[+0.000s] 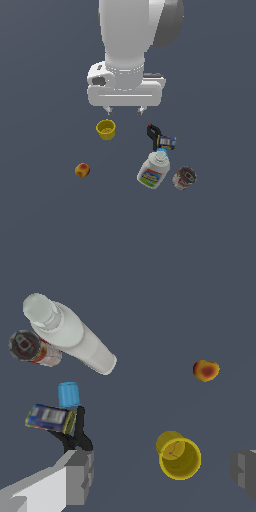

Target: Pick up a designated object from a clutter of objects.

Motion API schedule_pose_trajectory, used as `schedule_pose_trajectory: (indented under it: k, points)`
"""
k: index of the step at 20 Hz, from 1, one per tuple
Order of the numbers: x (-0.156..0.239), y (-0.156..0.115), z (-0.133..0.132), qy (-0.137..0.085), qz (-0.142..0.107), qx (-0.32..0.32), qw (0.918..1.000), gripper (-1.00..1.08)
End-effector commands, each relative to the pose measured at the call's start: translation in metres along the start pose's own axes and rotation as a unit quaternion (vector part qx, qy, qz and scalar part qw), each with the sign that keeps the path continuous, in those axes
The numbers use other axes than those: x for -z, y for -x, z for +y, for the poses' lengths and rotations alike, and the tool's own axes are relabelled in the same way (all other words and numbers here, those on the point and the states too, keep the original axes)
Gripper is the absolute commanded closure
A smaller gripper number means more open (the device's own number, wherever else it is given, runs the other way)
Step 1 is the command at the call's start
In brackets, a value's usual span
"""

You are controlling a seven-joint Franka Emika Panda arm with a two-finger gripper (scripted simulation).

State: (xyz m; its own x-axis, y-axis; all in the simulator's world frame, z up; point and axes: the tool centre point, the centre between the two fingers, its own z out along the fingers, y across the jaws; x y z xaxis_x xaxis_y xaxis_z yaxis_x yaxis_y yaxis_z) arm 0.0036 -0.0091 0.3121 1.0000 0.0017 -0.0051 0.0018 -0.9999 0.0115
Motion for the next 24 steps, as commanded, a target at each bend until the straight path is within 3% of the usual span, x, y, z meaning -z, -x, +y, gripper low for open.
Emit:
schedule_pose_trajectory:
  k: [1, 14, 24]
  points:
    - [0.0, 0.0, 0.0, 0.0, 0.0, 0.0, 1.0, -0.92]
    - [0.009, 0.0, 0.0, -0.014, 0.009, -0.014, 0.9998, -0.92]
    - [-0.031, -0.015, -0.028, -0.007, 0.007, 0.002, 0.9999, -0.92]
